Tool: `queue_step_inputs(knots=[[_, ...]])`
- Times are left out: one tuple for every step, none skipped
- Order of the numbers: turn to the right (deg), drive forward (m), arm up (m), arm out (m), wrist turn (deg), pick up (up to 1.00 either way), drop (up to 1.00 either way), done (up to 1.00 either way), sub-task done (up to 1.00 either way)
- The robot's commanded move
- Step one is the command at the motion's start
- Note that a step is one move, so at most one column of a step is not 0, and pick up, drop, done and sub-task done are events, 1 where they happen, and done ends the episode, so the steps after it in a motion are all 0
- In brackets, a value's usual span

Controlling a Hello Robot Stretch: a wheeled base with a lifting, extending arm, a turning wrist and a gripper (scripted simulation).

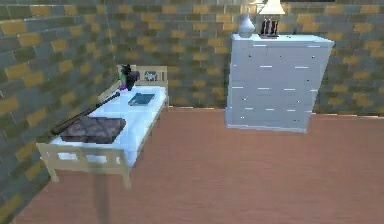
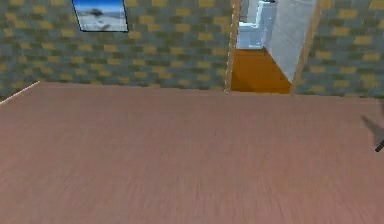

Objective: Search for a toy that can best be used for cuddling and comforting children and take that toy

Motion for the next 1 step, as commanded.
queue_step_inputs(knots=[[0.0, 1.00, 0.00, 0.00, 0.0, 0.00, 0.00, 0.00, 0.00]])
